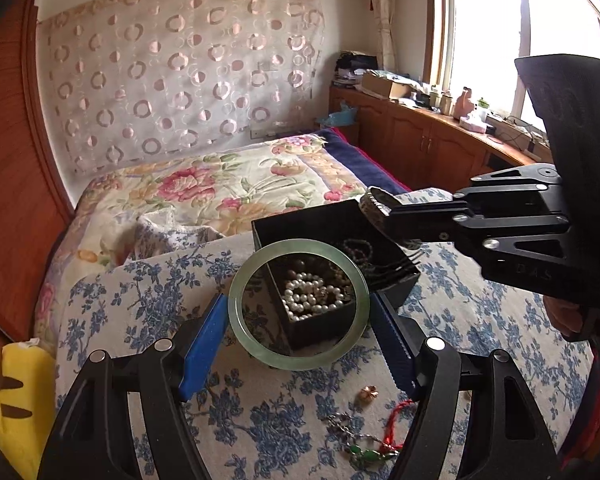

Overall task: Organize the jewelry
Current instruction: 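Lower both bangles into the black box and open both tools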

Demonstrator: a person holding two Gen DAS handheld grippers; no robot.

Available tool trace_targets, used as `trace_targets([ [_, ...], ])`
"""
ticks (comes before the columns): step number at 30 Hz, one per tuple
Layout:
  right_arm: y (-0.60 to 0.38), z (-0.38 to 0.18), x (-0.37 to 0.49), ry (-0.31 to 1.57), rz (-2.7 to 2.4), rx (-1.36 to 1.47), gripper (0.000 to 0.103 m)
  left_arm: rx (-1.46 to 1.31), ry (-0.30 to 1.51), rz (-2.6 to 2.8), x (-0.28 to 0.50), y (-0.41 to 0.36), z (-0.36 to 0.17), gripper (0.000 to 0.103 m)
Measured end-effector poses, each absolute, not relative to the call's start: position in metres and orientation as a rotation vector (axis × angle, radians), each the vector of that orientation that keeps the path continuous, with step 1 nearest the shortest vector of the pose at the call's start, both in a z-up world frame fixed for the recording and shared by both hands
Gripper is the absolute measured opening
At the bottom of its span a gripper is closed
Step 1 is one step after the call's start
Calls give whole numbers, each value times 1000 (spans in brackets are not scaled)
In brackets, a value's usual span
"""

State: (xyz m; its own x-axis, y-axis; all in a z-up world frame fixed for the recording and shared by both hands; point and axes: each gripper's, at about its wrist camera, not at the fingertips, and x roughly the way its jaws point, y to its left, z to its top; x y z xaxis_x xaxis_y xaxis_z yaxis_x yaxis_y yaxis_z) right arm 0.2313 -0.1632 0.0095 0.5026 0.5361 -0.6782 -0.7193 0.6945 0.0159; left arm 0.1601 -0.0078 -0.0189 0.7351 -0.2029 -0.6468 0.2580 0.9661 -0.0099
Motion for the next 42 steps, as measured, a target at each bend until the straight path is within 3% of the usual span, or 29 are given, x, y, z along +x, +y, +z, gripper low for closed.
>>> trace_targets([
  [13,-146,-25,276,797,768,-281,8,94,726,-251,192,-1,-28,69],
  [42,-228,-29,273,784,626,-152,8,174,794,-281,257,-48,-53,69],
])
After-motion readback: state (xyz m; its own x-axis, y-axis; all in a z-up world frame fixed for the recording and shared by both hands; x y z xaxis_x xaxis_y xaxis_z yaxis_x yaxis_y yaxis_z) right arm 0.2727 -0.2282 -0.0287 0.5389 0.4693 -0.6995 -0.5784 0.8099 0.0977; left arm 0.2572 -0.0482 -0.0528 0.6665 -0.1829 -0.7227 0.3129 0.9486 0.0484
